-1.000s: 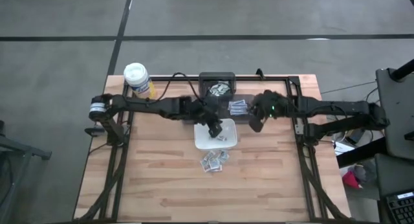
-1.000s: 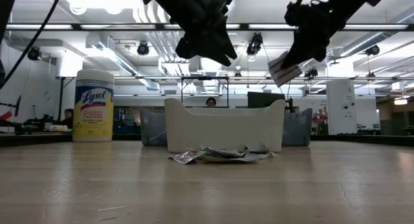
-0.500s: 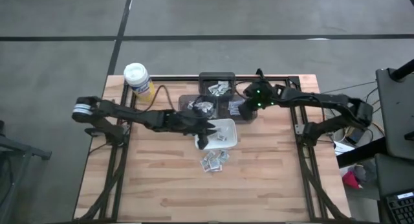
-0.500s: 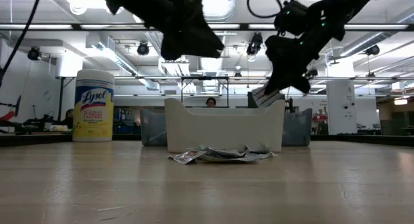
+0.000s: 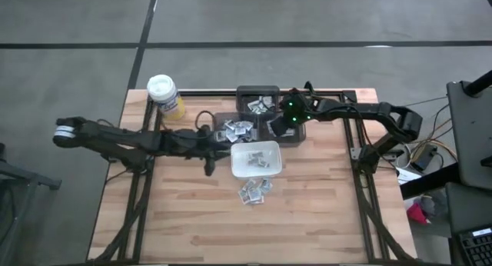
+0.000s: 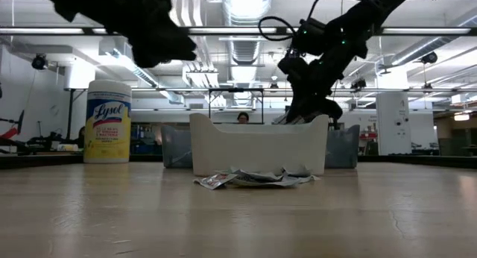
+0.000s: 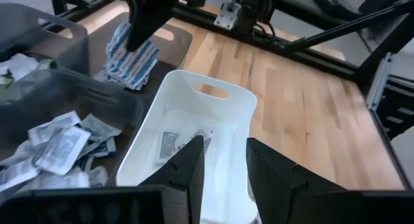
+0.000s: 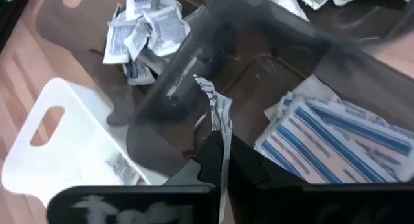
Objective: Pick & Place First Aid Supplies
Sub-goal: Put the blue bandage into the right black bin
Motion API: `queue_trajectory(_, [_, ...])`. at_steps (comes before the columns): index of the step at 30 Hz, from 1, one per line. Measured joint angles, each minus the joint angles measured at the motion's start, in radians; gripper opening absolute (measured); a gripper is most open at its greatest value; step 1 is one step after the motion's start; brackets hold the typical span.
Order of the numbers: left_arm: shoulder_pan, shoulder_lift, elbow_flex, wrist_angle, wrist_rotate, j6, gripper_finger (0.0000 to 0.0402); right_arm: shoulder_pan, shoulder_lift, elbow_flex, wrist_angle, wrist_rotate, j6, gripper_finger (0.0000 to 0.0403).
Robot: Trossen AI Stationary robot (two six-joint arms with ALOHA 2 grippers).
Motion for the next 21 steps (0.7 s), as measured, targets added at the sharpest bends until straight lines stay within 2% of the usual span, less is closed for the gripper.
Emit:
queue_trajectory(10, [0.000, -0.215, -0.152, 0.001, 0.008, -0.016, 0.0108, 0.000, 0.062, 0.101, -0.177, 0.072, 0.014, 0.0008])
queue_trajectory(14, [0.000, -0.247, -0.181, -0.001, 0.023, -0.017, 0.0108, 0.000, 0.063, 0.110, -0.191, 0.106, 0.013, 0.0008])
queue_trajectory(21, [0.000, -0.251, -0.190, -0.001, 0.046, 0.023, 0.0108, 0.000, 0.063, 0.095, -0.197, 0.106, 0.014, 0.0009])
